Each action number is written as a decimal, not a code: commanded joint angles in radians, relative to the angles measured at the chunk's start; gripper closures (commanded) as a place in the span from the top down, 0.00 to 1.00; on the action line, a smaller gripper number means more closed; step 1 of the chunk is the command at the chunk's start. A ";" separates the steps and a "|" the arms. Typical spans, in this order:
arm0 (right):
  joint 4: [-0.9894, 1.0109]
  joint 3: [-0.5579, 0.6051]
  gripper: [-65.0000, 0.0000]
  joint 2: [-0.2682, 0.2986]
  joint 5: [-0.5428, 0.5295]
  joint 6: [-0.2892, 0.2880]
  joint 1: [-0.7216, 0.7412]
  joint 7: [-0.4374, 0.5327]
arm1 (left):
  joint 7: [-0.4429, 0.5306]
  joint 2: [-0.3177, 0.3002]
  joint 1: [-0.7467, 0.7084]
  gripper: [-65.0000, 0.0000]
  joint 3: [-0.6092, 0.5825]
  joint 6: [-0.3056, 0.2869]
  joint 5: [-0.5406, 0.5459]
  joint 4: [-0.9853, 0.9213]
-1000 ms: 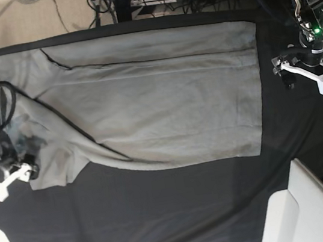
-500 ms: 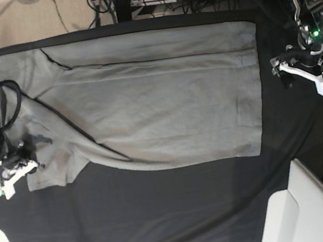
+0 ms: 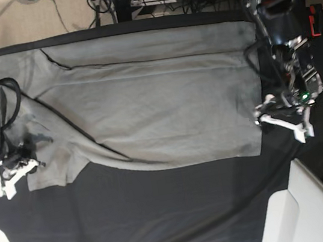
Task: Fold the T-shirt properly
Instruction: 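Move the left gripper down to the shirt's side edge and grasp, then pull the side edge with the left gripper toward the shirt's middle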
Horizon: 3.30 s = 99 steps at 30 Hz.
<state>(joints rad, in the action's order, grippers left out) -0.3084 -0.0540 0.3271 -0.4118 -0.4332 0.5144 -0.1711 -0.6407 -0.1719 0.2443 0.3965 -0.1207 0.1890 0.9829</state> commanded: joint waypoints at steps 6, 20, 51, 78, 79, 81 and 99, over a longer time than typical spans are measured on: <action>-0.016 0.000 0.00 0.014 -0.009 -0.009 0.028 0.015 | 0.017 0.044 0.026 0.88 -0.001 -0.003 0.011 -0.048; -0.016 0.000 0.00 0.016 -0.009 -0.011 0.026 0.017 | 0.012 0.064 -0.030 0.45 0.008 -0.003 0.011 -0.046; -0.018 0.000 0.00 0.008 -0.009 -0.011 -0.004 0.020 | -0.061 0.059 -0.245 0.00 0.009 -0.003 0.011 0.310; -0.018 0.000 0.00 0.008 -0.009 -0.011 -0.006 0.017 | -0.253 0.053 -0.095 0.74 0.104 -0.001 0.010 0.437; -0.018 0.000 0.00 0.008 -0.009 -0.011 -0.004 0.017 | -0.253 0.053 -0.066 0.74 0.104 -0.001 0.010 0.393; -0.018 0.000 0.00 0.008 -0.009 -0.011 -0.004 0.017 | -0.250 0.053 -0.006 0.74 0.104 -0.001 0.005 0.296; -0.081 0.000 0.00 0.013 -0.009 -0.011 -0.017 0.015 | 0.040 0.019 0.128 0.72 0.000 -0.003 0.010 -0.226</action>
<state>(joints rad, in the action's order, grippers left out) -0.3744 -0.0540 0.3271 -0.4122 -0.4366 0.4725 -0.1719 -0.5610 -0.1593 0.3660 0.3973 -0.1062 0.1844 0.7631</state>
